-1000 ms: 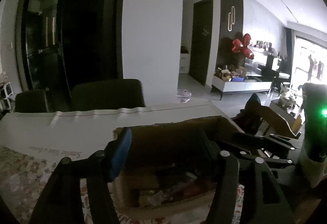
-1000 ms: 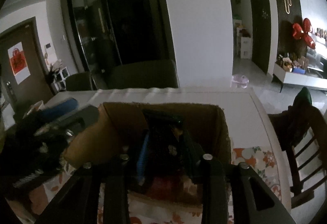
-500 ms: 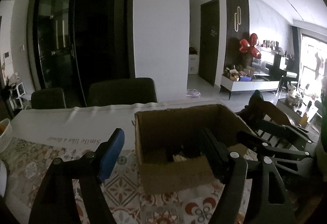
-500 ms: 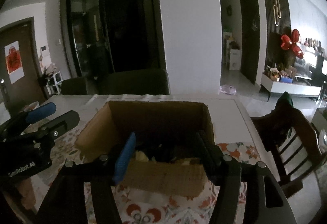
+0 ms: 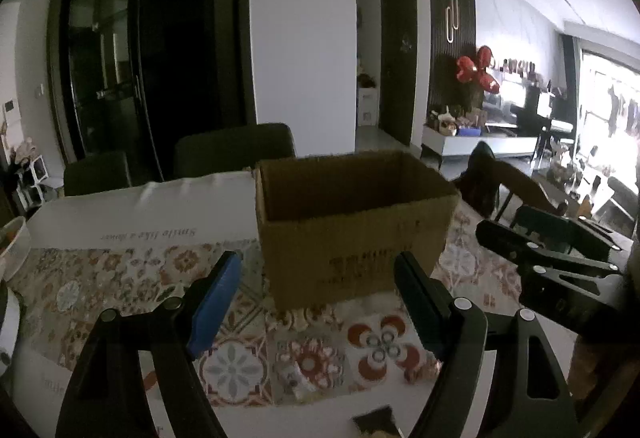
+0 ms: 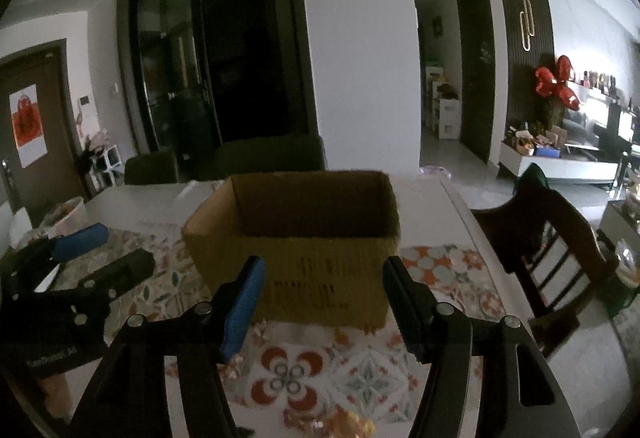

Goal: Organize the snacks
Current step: 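Withdraw both tools from the box back over the remaining snacks, then grasp the black-and-gold packet with the left tool while the right tool grasps the pale green candy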

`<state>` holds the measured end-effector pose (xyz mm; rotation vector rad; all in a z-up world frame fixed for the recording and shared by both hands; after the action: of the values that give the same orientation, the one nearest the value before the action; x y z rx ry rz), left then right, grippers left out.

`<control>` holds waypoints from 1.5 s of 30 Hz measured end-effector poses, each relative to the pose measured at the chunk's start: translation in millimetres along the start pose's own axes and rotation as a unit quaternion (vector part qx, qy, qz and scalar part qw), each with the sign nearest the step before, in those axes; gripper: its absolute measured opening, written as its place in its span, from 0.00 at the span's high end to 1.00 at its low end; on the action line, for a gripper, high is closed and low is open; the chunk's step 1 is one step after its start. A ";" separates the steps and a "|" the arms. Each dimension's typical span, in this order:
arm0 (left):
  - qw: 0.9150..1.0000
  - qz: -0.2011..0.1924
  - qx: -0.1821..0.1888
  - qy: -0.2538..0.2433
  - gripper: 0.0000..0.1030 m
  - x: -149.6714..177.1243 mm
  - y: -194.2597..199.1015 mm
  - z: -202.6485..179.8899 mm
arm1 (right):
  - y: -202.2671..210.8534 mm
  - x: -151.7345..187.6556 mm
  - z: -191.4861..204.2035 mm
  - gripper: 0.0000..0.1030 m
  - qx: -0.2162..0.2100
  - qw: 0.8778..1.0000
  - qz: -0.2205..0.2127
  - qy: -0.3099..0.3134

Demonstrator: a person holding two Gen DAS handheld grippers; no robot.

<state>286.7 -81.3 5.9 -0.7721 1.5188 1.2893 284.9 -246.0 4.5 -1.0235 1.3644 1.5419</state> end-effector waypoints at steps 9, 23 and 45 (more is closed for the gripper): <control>0.999 0.034 0.014 0.002 0.24 39.0 13.4 -12.4 | 21.2 38.5 -2.6 0.40 0.012 0.999 0.031 -0.014; 0.994 0.107 0.028 0.000 0.24 100.4 18.7 -26.9 | 30.9 104.5 -3.7 0.40 0.015 0.994 0.109 -0.028; 0.975 0.215 0.065 0.008 0.30 160.9 -13.6 -50.4 | -0.9 164.1 -6.4 0.50 0.025 0.979 0.193 -0.059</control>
<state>231.7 -114.7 -150.6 -0.3793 1.8281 1.4771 231.0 -242.5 -150.6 -0.6481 1.5734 1.8057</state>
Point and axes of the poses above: each gripper's, at about its wrist camera, not at the fingertips, and y roughly against the way its jaws point, z to its left, x to its underside, the point moved 4 cm from there along -y, roughly the way its jaws point, and after that the axes turned 10 degrees about -z, right-handed, at the moved point
